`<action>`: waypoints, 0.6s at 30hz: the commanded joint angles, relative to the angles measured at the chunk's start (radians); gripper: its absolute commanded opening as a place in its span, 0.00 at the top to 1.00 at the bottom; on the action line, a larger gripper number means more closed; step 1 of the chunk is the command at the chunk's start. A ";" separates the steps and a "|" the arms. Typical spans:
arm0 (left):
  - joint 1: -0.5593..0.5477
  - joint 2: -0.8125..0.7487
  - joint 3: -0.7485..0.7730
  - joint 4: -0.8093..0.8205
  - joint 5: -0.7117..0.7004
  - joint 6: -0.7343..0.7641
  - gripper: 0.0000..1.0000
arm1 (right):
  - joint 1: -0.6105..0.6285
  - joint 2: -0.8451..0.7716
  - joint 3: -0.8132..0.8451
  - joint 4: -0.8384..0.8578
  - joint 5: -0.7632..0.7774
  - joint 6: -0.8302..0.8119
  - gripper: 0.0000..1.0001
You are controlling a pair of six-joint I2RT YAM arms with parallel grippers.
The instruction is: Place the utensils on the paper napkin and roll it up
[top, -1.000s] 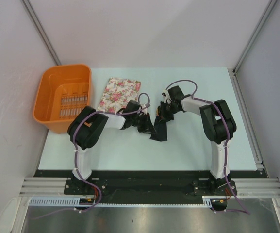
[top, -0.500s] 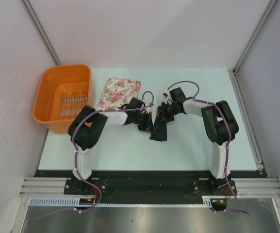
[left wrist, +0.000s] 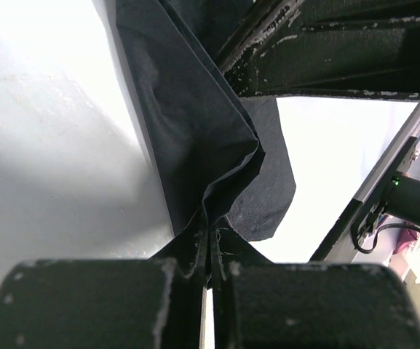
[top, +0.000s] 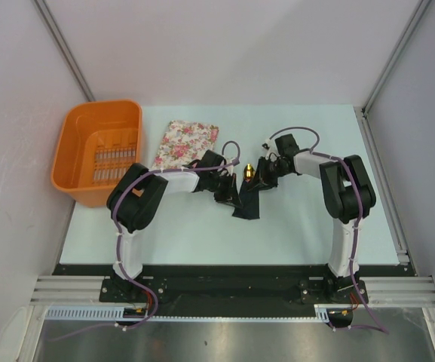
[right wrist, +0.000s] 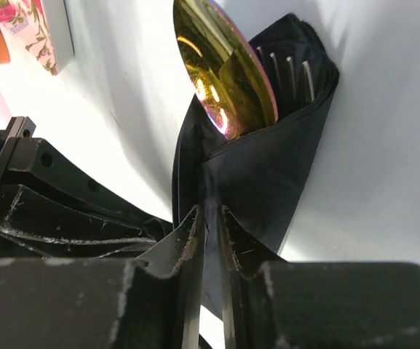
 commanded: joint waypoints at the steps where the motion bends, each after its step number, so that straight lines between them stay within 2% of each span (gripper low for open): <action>1: 0.017 0.040 0.010 -0.055 -0.101 0.055 1.00 | 0.003 -0.021 0.024 -0.008 -0.048 -0.019 0.85; 11: 0.017 0.023 0.002 -0.024 -0.057 0.028 1.00 | 0.018 0.053 -0.011 0.040 -0.005 -0.003 0.93; 18: 0.005 -0.043 -0.067 0.159 0.047 -0.075 1.00 | 0.021 0.072 -0.044 0.049 0.029 -0.002 0.98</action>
